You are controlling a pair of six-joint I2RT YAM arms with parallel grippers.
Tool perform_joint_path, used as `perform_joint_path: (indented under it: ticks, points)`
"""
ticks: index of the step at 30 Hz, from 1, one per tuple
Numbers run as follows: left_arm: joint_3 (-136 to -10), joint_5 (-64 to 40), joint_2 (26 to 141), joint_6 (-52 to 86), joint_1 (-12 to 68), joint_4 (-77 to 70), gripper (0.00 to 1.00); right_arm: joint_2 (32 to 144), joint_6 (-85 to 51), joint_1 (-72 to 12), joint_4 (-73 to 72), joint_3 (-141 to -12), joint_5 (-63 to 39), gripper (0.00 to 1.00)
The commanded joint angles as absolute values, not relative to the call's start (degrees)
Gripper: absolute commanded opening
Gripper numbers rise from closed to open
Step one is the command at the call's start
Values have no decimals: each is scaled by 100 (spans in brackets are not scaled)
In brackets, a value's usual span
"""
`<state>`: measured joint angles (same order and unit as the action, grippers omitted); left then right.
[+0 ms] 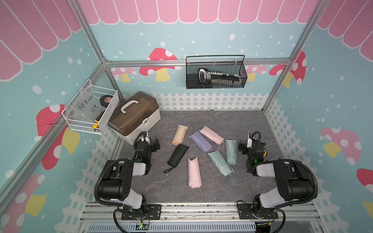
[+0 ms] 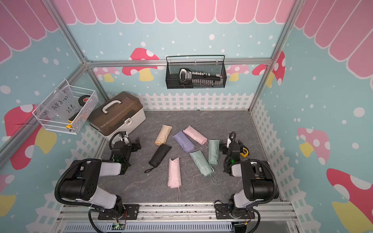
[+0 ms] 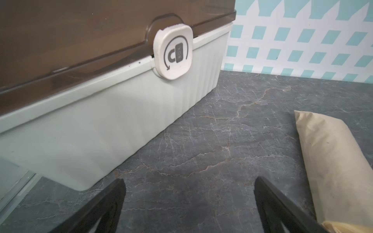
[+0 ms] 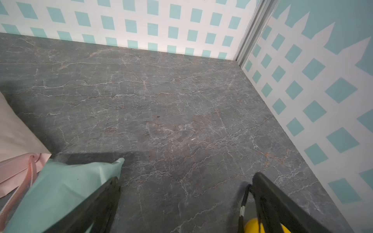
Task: Take umbrellas out of sleeves
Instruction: Pick up the umbrella from the center of the board.
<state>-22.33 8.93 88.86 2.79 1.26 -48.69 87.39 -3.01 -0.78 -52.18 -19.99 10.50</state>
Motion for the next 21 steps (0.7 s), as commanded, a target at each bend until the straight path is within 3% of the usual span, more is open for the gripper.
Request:
perform_joint_path:
  ticks: [1, 21]
  points:
    - [-2293, 869, 8804, 271, 127, -4966, 99, 8734, -183, -102, -5264, -2063, 914, 100]
    - [-2301, 916, 8807, 237, 169, -4957, 99, 8728, -191, -97, -5260, -2057, 916, 99]
